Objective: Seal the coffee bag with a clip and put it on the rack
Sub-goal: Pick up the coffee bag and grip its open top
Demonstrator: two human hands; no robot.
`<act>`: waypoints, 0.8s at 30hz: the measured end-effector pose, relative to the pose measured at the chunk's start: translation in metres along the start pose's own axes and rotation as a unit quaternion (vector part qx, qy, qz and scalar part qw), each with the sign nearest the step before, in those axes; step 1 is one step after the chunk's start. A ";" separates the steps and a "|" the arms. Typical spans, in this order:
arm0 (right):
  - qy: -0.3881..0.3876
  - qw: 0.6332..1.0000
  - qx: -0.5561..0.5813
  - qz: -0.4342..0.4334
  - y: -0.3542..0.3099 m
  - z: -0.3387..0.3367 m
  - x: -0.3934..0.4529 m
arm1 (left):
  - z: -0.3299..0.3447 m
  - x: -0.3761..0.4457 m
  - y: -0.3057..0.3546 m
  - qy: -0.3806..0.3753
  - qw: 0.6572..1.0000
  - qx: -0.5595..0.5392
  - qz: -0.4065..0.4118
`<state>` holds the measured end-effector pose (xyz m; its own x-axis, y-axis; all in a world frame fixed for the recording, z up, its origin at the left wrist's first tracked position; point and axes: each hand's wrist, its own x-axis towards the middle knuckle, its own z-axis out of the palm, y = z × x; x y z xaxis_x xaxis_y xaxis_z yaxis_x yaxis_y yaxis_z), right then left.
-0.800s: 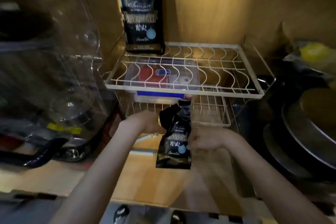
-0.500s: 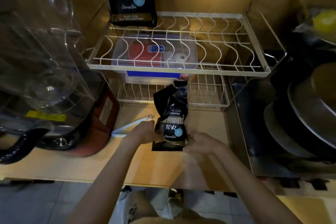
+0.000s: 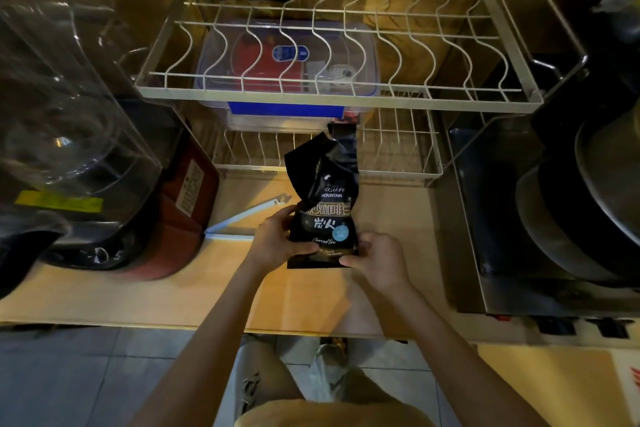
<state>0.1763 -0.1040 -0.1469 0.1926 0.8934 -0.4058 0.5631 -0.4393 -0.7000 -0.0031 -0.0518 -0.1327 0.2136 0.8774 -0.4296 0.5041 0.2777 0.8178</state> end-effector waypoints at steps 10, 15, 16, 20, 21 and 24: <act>0.138 0.987 -0.003 -0.088 0.009 0.016 -0.021 | 0.017 -0.013 -0.009 0.080 0.993 0.009 0.087; 0.130 0.987 0.010 -0.094 0.026 0.028 -0.024 | 0.018 -0.020 -0.014 0.039 0.996 0.028 0.072; 0.128 0.987 0.018 -0.092 0.027 0.029 -0.024 | 0.012 -0.022 -0.011 0.013 0.997 0.023 0.071; 0.126 0.986 0.028 -0.101 0.032 0.031 -0.022 | -0.025 -0.035 0.024 -0.043 0.995 -0.075 0.040; 0.127 0.986 0.027 -0.107 0.034 0.031 -0.022 | -0.033 -0.039 0.039 -0.041 0.995 -0.077 0.056; 0.126 0.984 0.013 -0.122 0.037 0.033 -0.022 | -0.042 -0.052 0.091 0.003 0.984 0.036 0.172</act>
<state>0.1666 -0.1430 -0.1829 0.2488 0.9662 -0.0667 0.5967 -0.2072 -0.7752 -0.0034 -0.0558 -0.0197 0.3763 0.9174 -0.1295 0.4606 -0.0639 0.8853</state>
